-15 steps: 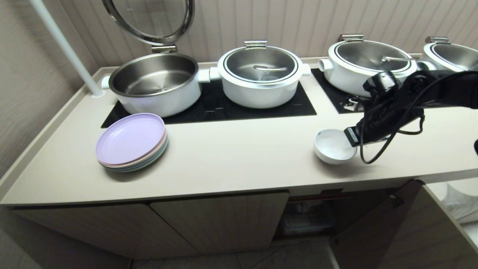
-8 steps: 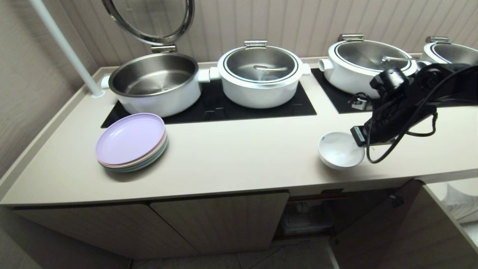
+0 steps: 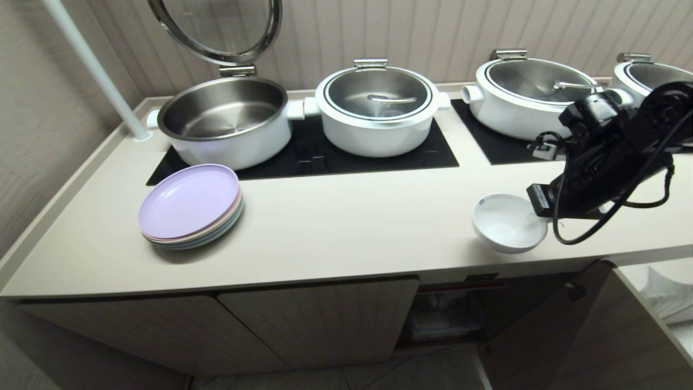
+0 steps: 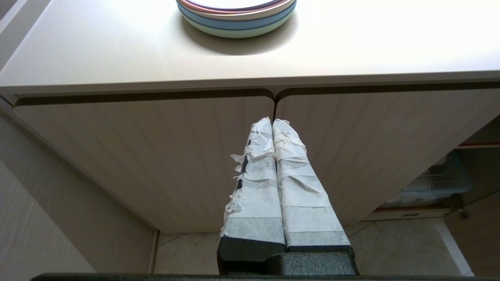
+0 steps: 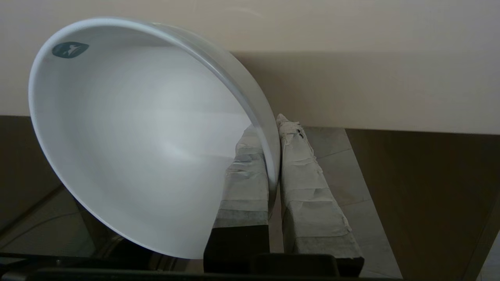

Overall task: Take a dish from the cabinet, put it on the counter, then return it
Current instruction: Pick up the bowl from the table, then put it back into the cabinet

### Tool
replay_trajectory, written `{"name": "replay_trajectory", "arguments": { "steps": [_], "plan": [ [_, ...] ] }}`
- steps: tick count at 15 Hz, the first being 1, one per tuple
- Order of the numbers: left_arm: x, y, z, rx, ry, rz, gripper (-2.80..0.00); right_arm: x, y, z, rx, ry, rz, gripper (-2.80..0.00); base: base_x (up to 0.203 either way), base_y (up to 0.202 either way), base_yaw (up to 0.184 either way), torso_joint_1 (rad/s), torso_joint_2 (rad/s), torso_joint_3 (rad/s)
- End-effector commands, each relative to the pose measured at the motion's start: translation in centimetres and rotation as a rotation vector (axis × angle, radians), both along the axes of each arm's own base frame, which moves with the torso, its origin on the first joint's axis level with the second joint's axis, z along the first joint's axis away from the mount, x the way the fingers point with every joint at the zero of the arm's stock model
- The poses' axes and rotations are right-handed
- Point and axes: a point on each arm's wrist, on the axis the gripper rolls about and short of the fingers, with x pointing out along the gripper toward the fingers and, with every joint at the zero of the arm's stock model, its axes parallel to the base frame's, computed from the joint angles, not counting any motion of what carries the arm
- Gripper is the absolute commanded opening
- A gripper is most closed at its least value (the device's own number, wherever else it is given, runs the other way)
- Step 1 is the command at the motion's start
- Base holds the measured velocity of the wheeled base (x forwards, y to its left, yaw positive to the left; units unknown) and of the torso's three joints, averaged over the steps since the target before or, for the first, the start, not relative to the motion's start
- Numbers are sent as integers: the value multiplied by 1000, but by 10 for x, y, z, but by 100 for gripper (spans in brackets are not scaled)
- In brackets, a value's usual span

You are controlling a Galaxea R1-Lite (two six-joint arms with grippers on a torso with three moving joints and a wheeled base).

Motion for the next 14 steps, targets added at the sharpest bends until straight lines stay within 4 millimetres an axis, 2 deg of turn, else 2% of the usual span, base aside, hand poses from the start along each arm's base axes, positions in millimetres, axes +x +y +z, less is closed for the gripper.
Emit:
{"name": "replay_trajectory", "arguments": {
  "steps": [1, 5, 10, 14],
  "plan": [
    [0, 0, 0, 0, 0, 0, -280, -27, -2, 10, 4, -6, -2, -280, 0, 0, 0, 0, 0, 0],
    [0, 0, 0, 0, 0, 0, -280, -61, -5, 15, 29, 10, -41, -280, 0, 0, 0, 0, 0, 0],
    [0, 0, 0, 0, 0, 0, -280, -109, -8, 25, 89, -18, 6, -280, 0, 0, 0, 0, 0, 0],
    [0, 0, 0, 0, 0, 0, -280, -151, -12, 21, 90, -35, 15, -280, 0, 0, 0, 0, 0, 0]
  ]
}}
